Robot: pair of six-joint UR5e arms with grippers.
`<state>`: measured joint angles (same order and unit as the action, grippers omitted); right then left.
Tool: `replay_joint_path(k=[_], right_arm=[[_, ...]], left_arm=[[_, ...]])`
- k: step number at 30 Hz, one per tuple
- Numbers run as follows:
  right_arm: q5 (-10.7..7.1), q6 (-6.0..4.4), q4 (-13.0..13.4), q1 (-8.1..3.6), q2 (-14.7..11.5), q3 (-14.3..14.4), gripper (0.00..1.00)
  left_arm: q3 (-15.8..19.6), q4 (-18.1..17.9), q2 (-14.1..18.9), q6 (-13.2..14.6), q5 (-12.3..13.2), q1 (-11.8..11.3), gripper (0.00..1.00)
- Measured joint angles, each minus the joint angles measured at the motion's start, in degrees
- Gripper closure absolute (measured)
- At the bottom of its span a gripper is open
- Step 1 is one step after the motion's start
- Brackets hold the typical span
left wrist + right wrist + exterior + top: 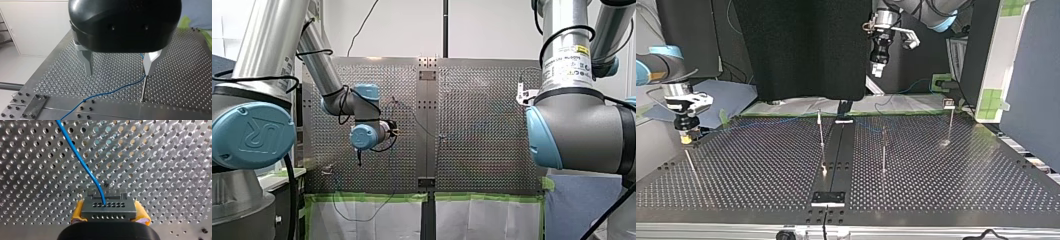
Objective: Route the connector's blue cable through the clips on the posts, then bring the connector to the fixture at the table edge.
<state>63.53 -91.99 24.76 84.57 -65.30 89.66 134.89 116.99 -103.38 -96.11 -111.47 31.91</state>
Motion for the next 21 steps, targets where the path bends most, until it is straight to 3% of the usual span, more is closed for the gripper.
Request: replay_joint_path(k=[5,12,17,21], right_arm=[[0.6,-0.22,-0.78,-0.41,0.13,-0.6,1.0],[1.72,0.48,-1.69,-0.95,0.57,-1.54,1.0],[1.75,2.03,-3.14,-0.79,2.14,-2.87,1.0],[0.61,3.26,-3.51,-0.5,2.63,-3.38,1.0]], left_arm=[[0.0,0.0,0.0,0.08,0.01,-0.06,0.0],[0.0,0.0,0.0,0.13,0.06,-0.15,0.0],[-0.01,0.01,-0.02,0.16,0.07,-0.32,0.0],[-0.01,0.05,-0.03,0.28,0.07,-0.47,0.0]])
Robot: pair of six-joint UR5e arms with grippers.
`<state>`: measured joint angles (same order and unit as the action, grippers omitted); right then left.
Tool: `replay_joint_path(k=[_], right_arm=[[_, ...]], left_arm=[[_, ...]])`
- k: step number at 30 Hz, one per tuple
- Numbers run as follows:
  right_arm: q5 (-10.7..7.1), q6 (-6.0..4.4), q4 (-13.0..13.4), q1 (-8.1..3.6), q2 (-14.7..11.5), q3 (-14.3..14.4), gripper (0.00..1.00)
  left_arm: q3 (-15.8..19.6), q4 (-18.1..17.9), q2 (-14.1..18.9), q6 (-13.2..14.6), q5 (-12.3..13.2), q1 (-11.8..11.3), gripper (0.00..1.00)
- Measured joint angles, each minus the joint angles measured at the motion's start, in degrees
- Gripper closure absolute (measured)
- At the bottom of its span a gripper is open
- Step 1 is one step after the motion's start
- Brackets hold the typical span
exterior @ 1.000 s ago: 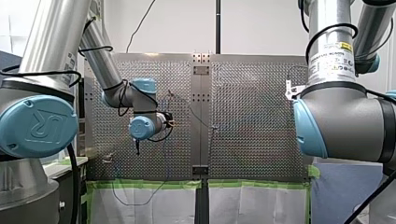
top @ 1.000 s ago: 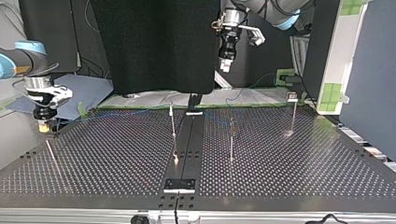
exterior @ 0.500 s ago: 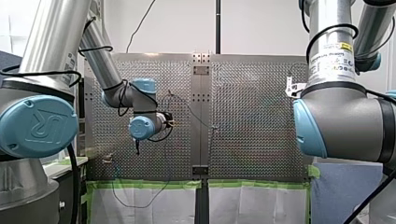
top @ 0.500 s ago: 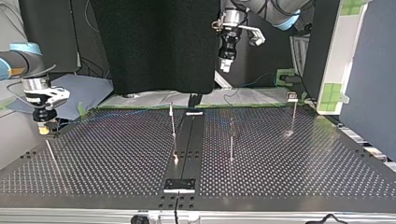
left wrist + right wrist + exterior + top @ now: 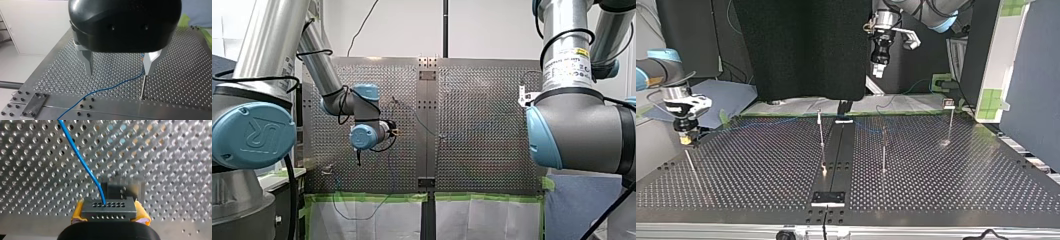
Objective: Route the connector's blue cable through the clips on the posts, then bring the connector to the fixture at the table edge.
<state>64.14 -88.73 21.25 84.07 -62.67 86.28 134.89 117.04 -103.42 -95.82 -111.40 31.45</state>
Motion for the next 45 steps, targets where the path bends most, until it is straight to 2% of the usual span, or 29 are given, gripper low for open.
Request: replay_joint_path(k=[4,10,17,23,28,31,45], right_arm=[[-1.23,0.42,0.0,0.25,0.1,-0.34,1.0],[-2.52,0.39,0.44,0.36,0.13,-0.46,1.0],[-2.91,0.17,1.2,-0.06,0.13,-0.53,1.0],[-3.24,-0.75,2.4,-0.32,0.18,-0.54,1.0],[-4.71,-2.52,4.02,-0.35,0.21,-0.53,1.0],[-5.16,-3.06,4.34,-0.41,0.23,-0.53,1.0],[-5.0,-3.05,3.51,-0.52,0.34,-0.54,1.0]], left_arm=[[0.0,-0.01,0.02,0.09,0.0,-0.03,0.0],[0.0,0.01,0.01,0.11,0.0,-0.16,0.0],[0.0,0.03,0.0,0.23,0.0,-0.26,0.0],[0.0,0.04,0.02,0.28,0.0,-0.4,0.0],[0.0,0.04,0.03,0.29,0.0,-0.47,0.0],[0.0,0.04,0.02,0.29,0.0,-0.48,0.0],[0.0,0.04,0.0,0.29,0.0,-0.49,0.0]])
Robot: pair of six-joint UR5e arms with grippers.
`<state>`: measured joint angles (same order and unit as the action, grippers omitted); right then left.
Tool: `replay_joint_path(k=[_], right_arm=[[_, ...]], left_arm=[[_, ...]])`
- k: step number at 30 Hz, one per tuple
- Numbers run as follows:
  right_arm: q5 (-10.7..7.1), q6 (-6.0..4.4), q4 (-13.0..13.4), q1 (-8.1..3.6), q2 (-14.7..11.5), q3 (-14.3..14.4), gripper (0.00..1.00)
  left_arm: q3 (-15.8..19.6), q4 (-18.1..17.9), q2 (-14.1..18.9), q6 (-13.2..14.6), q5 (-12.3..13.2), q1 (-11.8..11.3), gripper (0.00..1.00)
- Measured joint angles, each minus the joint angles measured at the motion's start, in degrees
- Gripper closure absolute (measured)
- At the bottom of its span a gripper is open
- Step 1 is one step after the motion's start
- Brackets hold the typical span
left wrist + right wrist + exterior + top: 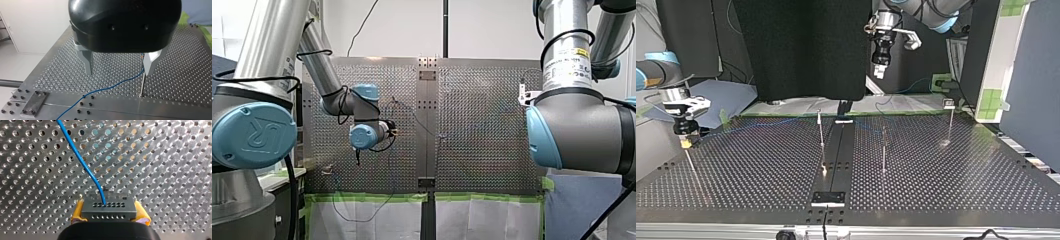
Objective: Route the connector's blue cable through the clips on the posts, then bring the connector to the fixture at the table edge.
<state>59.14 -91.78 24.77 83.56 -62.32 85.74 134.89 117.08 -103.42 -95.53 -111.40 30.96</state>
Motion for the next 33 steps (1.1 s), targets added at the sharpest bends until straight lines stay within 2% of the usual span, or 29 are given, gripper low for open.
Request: replay_joint_path(k=[20,33], right_arm=[[-0.01,0.06,-0.11,-0.49,0.12,0.01,1.0],[-0.71,1.2,0.08,-0.38,0.21,0.0,1.0]], left_arm=[[0.0,0.17,0.02,0.0,0.07,-0.15,0.0],[0.0,0.18,0.0,0.0,0.1,-0.18,0.0]])
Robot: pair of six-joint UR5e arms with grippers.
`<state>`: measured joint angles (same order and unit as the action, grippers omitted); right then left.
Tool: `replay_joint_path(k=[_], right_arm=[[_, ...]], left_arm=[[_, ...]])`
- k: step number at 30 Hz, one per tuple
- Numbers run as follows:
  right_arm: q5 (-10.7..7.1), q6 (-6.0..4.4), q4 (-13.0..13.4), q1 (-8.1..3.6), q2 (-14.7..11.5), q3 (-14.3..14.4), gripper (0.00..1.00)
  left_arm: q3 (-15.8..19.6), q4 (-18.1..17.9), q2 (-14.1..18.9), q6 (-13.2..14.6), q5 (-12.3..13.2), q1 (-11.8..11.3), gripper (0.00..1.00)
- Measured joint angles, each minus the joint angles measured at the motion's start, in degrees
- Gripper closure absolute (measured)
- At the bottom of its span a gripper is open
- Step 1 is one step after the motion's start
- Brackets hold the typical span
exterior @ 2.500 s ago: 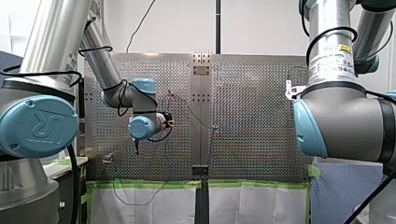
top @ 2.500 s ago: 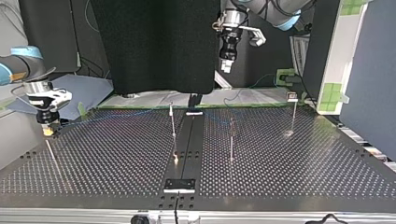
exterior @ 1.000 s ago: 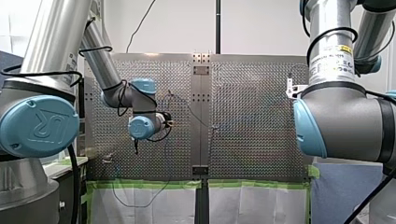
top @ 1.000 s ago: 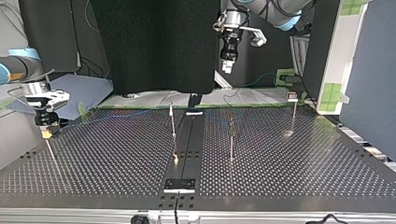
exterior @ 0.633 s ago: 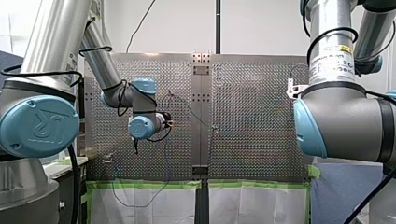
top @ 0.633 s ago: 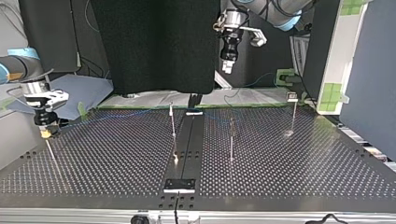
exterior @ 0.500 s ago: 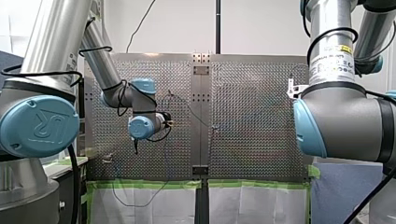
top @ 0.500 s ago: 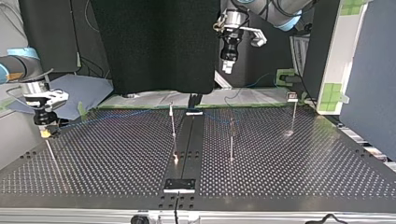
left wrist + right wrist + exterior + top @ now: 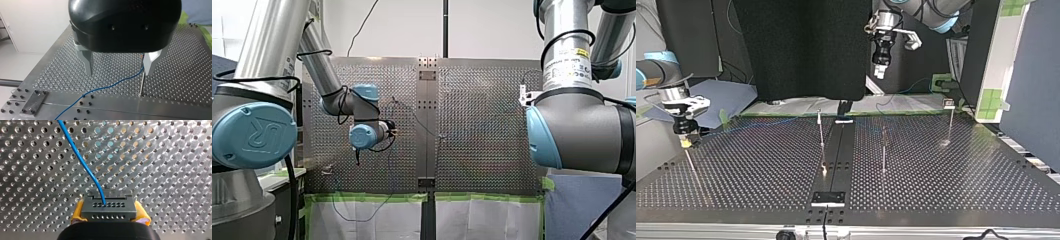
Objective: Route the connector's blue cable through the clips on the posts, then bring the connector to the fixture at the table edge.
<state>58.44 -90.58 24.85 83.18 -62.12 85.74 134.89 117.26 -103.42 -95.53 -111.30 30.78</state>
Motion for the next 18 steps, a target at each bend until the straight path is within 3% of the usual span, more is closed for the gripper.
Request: replay_joint_path(k=[18], right_arm=[[-0.69,0.3,0.61,-0.13,0.18,-0.27,1.0]], left_arm=[[0.0,0.15,0.0,0.0,-0.01,0.0,0.0]])
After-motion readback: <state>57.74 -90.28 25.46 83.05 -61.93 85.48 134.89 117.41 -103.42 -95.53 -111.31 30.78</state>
